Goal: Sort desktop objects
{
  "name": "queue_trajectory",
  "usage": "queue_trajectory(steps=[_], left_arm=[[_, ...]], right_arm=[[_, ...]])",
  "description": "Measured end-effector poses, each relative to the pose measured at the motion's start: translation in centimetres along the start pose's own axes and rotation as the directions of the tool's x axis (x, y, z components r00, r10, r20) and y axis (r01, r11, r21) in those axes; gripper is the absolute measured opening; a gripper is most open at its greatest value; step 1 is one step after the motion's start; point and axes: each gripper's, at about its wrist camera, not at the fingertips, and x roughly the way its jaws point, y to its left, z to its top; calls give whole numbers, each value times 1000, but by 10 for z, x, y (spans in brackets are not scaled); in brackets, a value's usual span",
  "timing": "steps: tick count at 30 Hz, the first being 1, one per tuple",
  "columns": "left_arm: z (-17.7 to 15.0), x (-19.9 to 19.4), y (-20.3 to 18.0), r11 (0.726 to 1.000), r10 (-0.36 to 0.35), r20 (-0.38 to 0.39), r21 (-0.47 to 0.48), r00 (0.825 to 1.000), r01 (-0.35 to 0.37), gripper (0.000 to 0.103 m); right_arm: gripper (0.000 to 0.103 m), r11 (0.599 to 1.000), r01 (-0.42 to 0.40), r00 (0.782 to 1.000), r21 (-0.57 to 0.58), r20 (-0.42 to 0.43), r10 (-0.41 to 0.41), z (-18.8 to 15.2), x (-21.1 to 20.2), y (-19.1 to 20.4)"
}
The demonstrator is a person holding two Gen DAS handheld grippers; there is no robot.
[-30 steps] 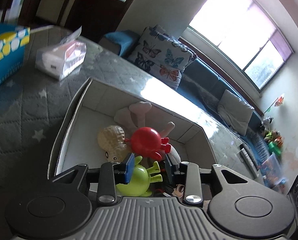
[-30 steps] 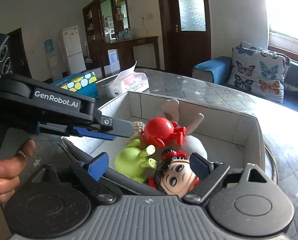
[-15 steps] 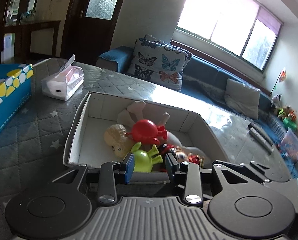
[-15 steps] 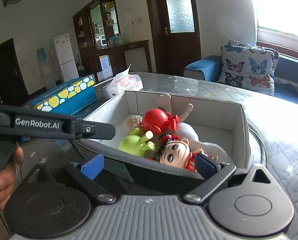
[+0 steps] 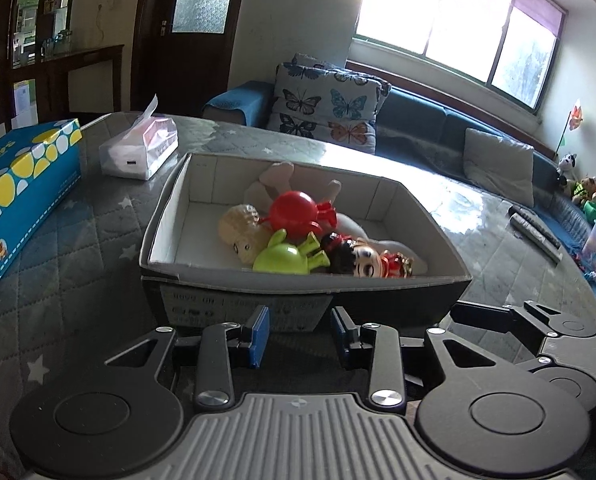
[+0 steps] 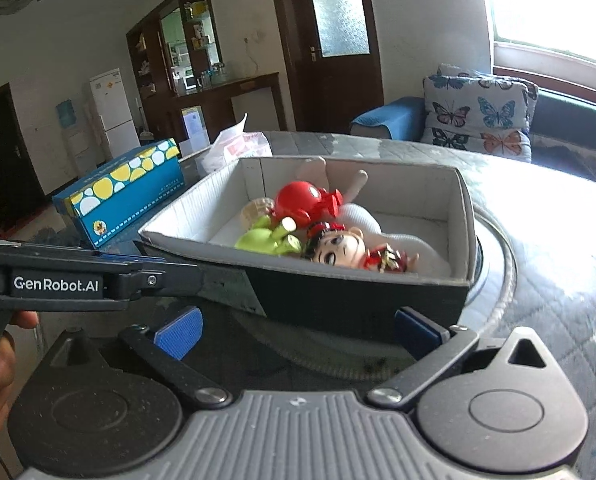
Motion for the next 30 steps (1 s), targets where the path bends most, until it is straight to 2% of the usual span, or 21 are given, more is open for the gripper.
queue_trajectory(steps=[9, 30], left_arm=[[-14, 4, -2, 999, 35, -31, 15, 999, -35, 37], [-25, 6, -2, 990, 132, -40, 60, 990, -130, 37]], right_arm=[[103, 1000, 11, 1000, 16, -26, -10, -14, -1, 5], [103, 999, 33, 997, 36, -72, -30, -26, 10, 13]])
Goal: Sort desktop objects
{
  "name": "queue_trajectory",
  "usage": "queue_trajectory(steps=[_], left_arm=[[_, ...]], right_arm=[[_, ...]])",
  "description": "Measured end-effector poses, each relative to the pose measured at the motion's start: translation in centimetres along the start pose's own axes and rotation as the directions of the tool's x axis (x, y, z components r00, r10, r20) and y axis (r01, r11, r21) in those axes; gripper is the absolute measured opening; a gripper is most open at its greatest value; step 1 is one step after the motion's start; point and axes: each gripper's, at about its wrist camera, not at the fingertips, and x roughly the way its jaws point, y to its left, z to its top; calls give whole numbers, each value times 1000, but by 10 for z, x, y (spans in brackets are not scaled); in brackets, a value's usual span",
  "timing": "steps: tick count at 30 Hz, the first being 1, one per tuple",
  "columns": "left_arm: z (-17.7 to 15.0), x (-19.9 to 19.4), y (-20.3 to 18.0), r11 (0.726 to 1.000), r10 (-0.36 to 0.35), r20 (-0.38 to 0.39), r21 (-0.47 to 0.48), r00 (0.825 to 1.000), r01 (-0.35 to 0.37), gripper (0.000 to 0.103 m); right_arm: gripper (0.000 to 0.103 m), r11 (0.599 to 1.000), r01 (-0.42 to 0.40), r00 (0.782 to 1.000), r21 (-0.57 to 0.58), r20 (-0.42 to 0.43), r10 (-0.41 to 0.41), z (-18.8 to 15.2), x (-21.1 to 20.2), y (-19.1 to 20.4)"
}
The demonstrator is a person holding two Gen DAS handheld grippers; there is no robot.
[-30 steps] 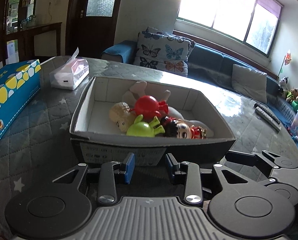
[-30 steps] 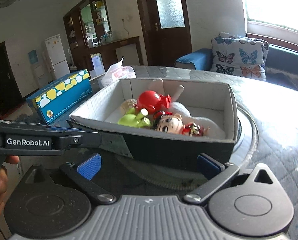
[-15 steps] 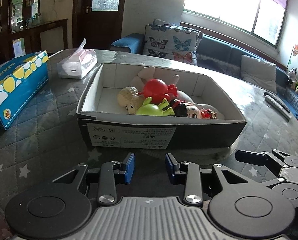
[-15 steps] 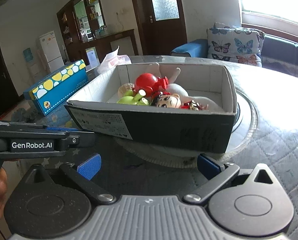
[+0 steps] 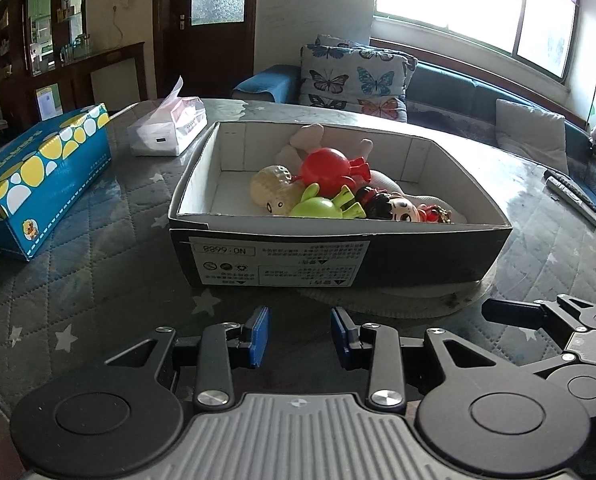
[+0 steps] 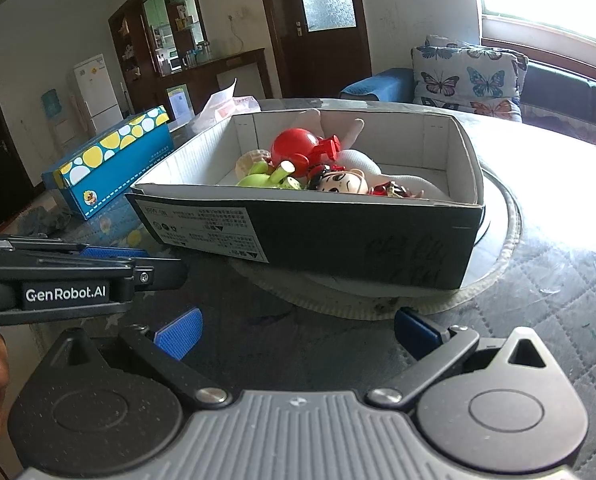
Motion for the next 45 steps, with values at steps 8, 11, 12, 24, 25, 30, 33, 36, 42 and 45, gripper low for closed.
queue_trajectory(steps=[8, 11, 12, 24, 25, 30, 33, 36, 42, 45], left_arm=[[3, 1, -3, 999, 23, 4, 22, 1000, -23, 37], [5, 1, -2, 999, 21, 3, 24, 1000, -21, 37], [5, 1, -2, 1000, 18, 2, 24, 1000, -19, 37], [10, 11, -2, 997, 61, -20, 41, 998, -60, 37], [11, 12, -1, 997, 63, -22, 43, 998, -62, 37], [14, 17, -2, 996, 76, -30, 57, 997, -74, 37], [15, 20, -2, 996, 74, -35, 58, 997, -72, 37], [16, 22, -3, 995, 77, -37, 62, 996, -74, 37], [19, 25, -3, 994, 85, -41, 71, 995, -82, 37], [20, 26, -3, 994, 87, -45, 69, 995, -84, 37]], right_arm=[[103, 1000, 7, 1000, -1, -3, -7, 2, 1, 1], [103, 1000, 10, 1000, 5, -5, -10, 3, 1, 1], [103, 1000, 11, 1000, 7, -5, -11, 4, 1, 1], [103, 1000, 18, 999, 24, -28, -17, 8, 8, -5], [103, 999, 20, 999, 26, -31, -19, 8, 9, -6], [103, 999, 24, 999, 32, -42, -23, 12, 13, -9], [103, 999, 28, 998, 29, -48, -27, 13, 16, -10], [103, 999, 34, 998, 32, -52, -32, 15, 18, -11], [103, 999, 40, 998, 34, -57, -38, 19, 23, -14], [103, 999, 39, 997, 34, -62, -37, 20, 25, -15]])
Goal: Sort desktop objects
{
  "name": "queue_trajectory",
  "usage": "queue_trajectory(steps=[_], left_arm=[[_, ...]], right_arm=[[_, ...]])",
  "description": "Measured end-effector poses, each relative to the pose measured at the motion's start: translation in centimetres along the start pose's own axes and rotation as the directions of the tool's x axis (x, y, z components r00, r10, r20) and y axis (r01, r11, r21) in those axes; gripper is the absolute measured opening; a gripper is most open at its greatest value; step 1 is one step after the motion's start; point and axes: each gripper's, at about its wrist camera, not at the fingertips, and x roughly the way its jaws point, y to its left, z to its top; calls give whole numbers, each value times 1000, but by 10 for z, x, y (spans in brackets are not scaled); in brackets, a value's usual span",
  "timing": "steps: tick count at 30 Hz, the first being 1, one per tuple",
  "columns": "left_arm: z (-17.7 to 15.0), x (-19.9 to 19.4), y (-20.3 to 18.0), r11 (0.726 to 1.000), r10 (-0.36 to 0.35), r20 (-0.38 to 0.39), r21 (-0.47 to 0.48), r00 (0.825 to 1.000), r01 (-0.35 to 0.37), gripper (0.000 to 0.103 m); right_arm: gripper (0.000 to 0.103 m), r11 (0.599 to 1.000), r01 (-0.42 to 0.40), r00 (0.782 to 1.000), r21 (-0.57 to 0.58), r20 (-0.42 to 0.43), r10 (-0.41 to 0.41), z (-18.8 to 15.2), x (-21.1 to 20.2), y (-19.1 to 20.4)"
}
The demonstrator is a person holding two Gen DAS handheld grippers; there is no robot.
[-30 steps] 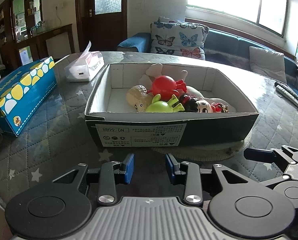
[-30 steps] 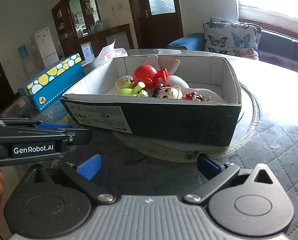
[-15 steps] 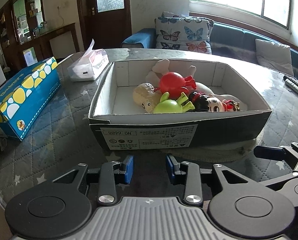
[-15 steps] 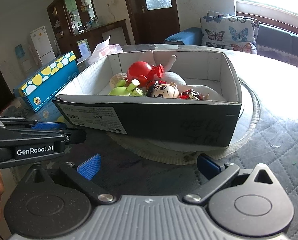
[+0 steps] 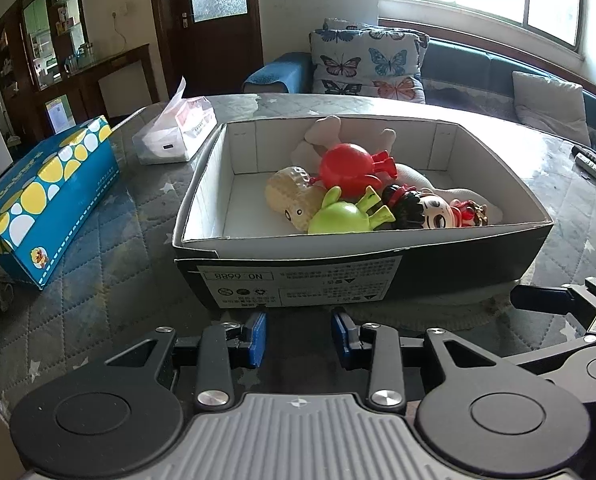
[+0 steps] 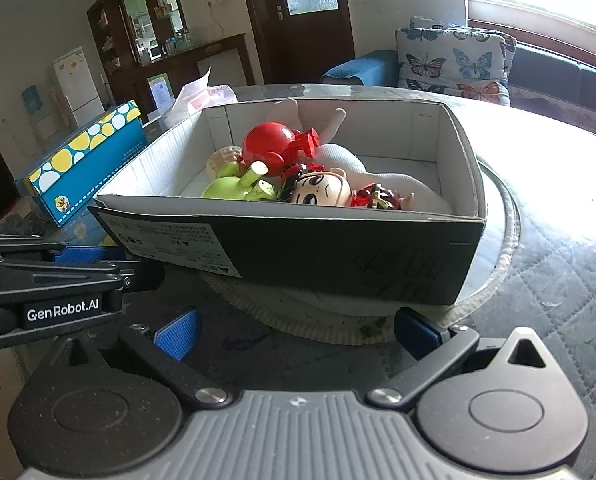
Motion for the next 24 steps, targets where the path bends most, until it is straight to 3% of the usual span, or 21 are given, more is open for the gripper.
queue_trajectory(steps=[24], left_arm=[[3, 5, 1, 1000, 3, 2, -16, 1000, -3, 36]], right_arm=[[103, 1000, -2, 1000, 2, -9, 2, 6, 8, -4]])
